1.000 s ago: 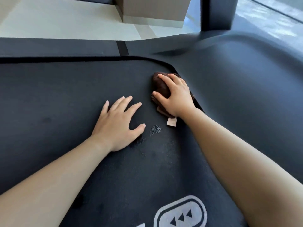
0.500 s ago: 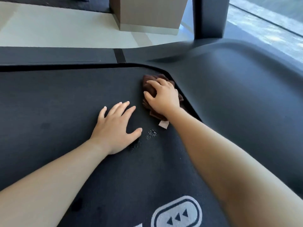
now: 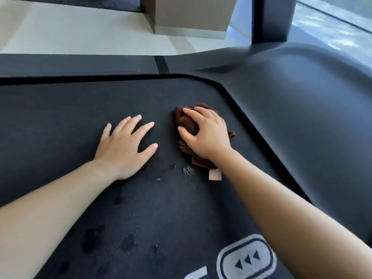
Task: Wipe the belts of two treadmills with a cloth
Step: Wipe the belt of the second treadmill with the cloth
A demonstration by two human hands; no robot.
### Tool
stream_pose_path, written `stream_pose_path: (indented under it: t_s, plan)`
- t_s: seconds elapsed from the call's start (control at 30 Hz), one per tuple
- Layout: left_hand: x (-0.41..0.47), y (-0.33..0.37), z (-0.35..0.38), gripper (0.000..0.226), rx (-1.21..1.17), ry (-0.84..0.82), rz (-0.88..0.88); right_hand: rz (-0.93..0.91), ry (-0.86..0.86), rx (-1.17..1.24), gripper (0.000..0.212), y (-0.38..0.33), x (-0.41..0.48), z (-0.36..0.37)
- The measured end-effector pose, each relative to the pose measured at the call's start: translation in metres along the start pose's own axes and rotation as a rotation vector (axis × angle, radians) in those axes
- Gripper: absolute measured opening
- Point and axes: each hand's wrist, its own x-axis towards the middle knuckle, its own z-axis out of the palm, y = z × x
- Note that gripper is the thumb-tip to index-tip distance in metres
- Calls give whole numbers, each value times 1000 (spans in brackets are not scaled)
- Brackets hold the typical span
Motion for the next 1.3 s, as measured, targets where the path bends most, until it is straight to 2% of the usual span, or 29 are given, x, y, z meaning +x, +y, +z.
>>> stream_pose_path:
  t_s: [0.2,0.37,0.53,0.83,0.93,1.07,1.3]
  plan:
    - [3,-2,6,66,-4,46,1,37,3,23,49,3,113,33]
    - [3,-4,8,66,-20,54,2,31,-15,14,46,2,154,44]
    - [4,-5,7,66,-25,48,-9,-10,-59,-20,50,-2,114,31]
    - [-10,-2,3,55,-63,65,-6,-79,-61,68,51,-33,-97,-19]
    - [-33,-7,3,53,-66,50,18,-94,-39,42,51,-45,-135,-23]
    - [-48,-22,-4,54,-46,19,42,-62,-27,52,49,-53,-110,-15]
    - [-50,-21,-2,54,-41,72,-2,1,35,68,47,-52,-3,24]
